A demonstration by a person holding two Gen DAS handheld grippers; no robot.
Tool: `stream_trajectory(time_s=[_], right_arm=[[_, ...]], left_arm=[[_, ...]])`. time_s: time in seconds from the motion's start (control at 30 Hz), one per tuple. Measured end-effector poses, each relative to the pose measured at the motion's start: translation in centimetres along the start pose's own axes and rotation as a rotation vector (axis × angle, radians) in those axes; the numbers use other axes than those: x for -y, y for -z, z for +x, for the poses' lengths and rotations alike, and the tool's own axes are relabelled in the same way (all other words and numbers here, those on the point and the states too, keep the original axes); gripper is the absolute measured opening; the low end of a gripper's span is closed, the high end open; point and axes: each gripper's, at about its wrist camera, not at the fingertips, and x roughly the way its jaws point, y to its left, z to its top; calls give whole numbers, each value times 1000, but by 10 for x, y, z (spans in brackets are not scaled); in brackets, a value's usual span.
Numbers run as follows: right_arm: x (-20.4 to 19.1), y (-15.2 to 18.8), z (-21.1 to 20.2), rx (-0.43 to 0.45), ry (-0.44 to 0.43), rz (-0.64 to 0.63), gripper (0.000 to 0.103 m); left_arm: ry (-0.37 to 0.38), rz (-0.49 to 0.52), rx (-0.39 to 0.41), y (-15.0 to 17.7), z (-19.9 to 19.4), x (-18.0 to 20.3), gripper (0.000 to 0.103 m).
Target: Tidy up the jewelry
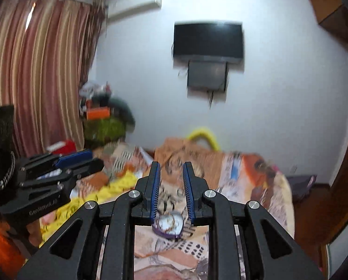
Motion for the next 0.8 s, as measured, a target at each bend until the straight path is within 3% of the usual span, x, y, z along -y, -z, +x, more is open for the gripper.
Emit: stream_trajectory(time_s=[0.07,0.13,0.23,0.33,0.4,0.8], right_arm=[[-5,-1,-19,60,14,13,33],[-7,1,-33,115,41,32,61],[-11,6,-40,172,104,43,82],[-17,11,-41,198,165,30,94],[-20,13,-38,205,192,18,103],[-22,23,-54,205,232,45,103]], left_arm=[[-21,17,50,0,-18,6,56],[-53,17,88,3,-33,9,71],[-78,5,111,5,-46,13,87],[-107,0,142,9,-58,16,102],[-118,15,157,10,-64,21,102],[-129,17,147,15,-72,27,102]])
